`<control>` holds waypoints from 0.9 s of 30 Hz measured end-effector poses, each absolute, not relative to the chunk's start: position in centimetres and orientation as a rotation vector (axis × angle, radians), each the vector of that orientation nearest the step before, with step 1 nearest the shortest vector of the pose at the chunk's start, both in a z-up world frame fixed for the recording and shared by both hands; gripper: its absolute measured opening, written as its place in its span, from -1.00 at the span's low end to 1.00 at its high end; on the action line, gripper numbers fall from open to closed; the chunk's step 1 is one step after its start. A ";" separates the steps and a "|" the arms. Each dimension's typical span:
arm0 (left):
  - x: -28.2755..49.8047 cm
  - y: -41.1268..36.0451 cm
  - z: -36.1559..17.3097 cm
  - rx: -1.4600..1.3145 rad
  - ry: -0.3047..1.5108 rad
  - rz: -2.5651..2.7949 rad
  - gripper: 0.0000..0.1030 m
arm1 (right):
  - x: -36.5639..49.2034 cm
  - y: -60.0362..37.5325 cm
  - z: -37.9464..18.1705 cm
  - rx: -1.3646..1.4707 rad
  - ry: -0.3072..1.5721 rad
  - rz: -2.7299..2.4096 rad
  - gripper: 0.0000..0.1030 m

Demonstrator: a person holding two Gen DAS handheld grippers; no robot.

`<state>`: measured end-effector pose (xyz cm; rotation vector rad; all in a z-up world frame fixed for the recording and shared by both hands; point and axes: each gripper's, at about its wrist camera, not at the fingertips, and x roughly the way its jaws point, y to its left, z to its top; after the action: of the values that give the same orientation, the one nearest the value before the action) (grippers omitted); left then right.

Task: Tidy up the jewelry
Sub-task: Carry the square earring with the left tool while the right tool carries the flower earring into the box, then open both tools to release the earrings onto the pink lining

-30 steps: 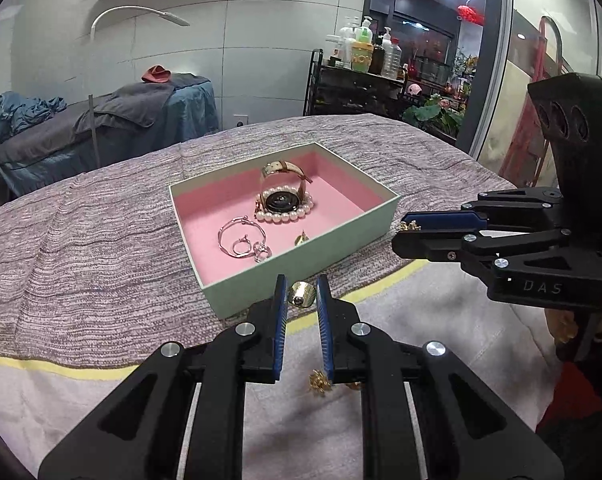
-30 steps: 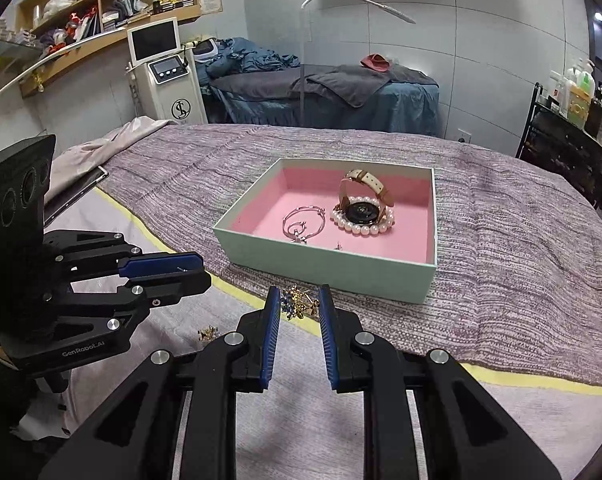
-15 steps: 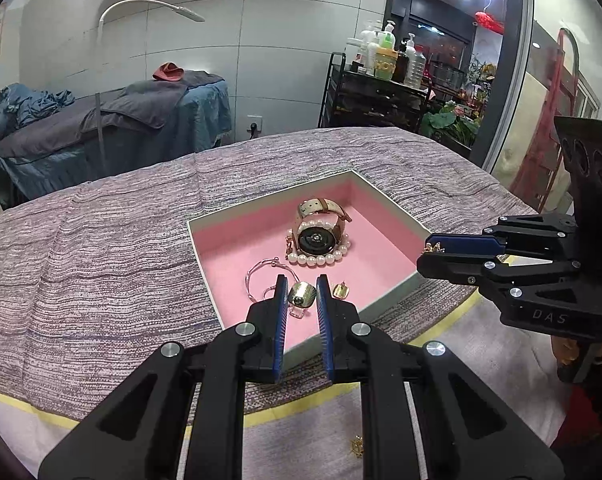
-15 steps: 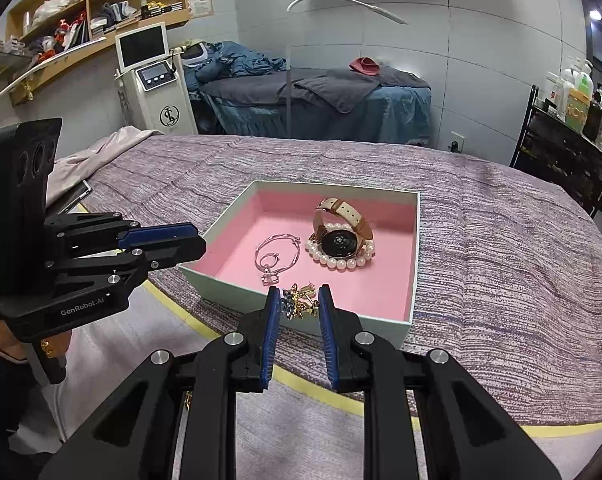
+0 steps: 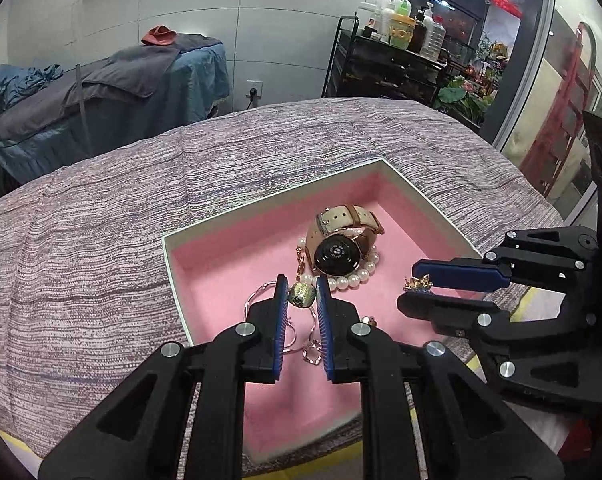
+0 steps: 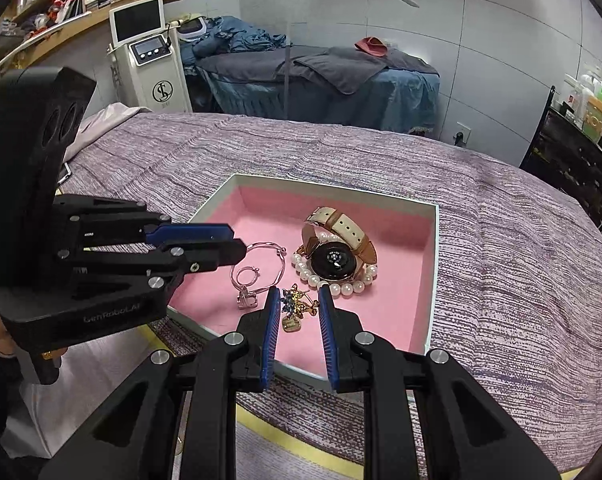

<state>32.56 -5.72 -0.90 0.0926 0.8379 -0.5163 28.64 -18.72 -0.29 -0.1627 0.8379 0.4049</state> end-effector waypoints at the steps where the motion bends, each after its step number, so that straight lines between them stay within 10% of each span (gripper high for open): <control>1: 33.0 -6.0 -1.2 0.109 0.847 -0.510 -0.71 | 28.9 -18.7 -0.4 -0.162 0.844 0.402 -0.63; 27: 36.1 -7.7 -3.8 0.166 0.937 -0.461 -0.68 | 32.3 -17.8 -3.6 -0.225 0.959 0.356 -0.62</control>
<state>36.11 -7.68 -3.79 0.1661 0.9367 -0.4614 32.34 -17.79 -3.60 -0.2251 0.9588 0.3558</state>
